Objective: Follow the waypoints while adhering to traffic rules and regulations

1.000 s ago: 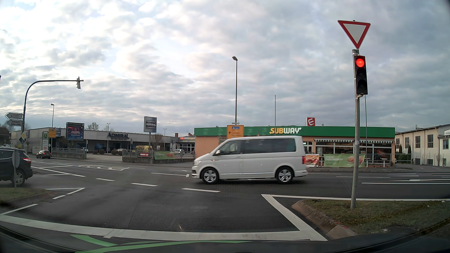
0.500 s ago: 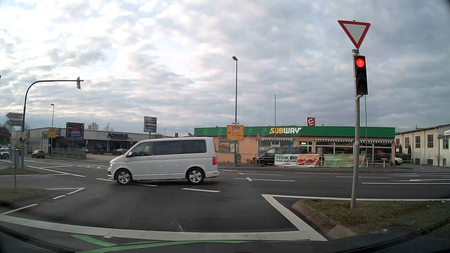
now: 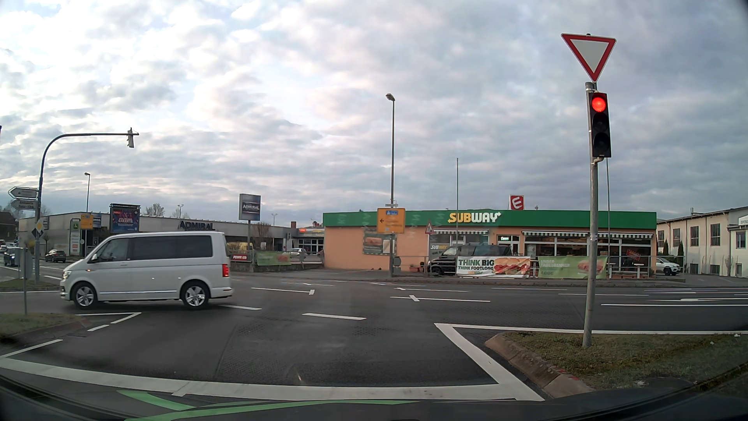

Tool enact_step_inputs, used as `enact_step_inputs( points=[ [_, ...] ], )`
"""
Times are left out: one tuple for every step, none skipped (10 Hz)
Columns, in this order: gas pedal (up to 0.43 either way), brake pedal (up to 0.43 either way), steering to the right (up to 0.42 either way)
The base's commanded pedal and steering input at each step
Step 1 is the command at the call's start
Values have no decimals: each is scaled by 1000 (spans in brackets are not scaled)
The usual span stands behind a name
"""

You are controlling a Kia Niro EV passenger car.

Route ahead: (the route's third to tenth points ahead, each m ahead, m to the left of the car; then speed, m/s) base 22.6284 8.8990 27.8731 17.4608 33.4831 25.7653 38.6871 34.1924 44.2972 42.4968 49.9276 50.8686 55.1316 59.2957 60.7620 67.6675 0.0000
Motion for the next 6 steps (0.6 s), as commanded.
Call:
enact_step_inputs(
  points=[
    [0, 329, 48],
    [0, 329, 48],
    [0, 329, 48],
    [0, 329, 48],
    [0, 329, 48],
    [0, 329, 48]
  ],
)
